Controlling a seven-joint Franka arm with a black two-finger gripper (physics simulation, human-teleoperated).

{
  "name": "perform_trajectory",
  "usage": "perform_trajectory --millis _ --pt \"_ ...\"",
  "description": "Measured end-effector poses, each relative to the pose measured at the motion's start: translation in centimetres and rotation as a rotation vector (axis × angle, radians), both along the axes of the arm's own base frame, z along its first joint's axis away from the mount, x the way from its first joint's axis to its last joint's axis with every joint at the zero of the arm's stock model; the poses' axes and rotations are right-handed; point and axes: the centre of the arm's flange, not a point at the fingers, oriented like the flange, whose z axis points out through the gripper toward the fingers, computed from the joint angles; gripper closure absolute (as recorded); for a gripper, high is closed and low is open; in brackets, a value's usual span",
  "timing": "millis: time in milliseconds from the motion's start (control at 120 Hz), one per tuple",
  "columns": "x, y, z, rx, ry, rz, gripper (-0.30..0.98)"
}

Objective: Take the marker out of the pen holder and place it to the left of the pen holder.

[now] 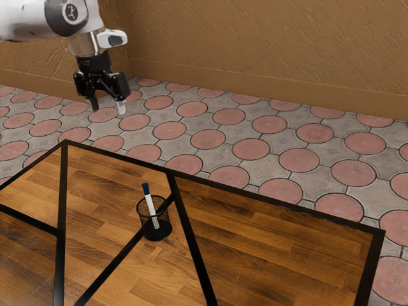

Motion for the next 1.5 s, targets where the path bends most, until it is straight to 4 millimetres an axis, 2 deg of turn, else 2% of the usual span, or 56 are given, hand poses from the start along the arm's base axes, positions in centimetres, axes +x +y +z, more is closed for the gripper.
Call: perform_trajectory --millis 58,100,167,242,308,392,458,542,733,808,1133,1300,1392,1500 --pt "-0.1 -0.2 -1.2 -0.001 0.007 -0.004 0.02" --pt "0.8 -0.1 -2.6 0.002 0.016 -0.006 0.02" --pt "3.1 -0.3 -6.3 0.007 0.052 -0.011 0.02" --pt "5.3 -0.8 -11.4 0.006 0.109 -0.016 0.02" --pt "6.2 -0.9 -15.3 0.002 0.158 -0.012 0.02" --pt "6.9 -0.9 -19.0 -0.009 0.200 -0.003 0.02" --pt "7.2 -0.9 -21.4 -0.021 0.223 0.005 0.02" --pt "7.4 -1.0 -23.3 -0.040 0.234 0.016 0.03" --pt "6.9 -0.9 -25.0 -0.085 0.261 0.046 0.08" --pt "6.9 -1.7 -25.2 -0.094 0.272 0.041 0.12" --pt "5.9 -3.0 -24.3 -0.128 0.337 0.037 0.22" --pt "5.2 -4.7 -24.2 -0.152 0.390 0.018 0.27" --pt "4.9 -5.8 -24.2 -0.164 0.414 0.004 0.34" --pt "4.7 -6.1 -24.3 -0.170 0.434 0.001 0.45"
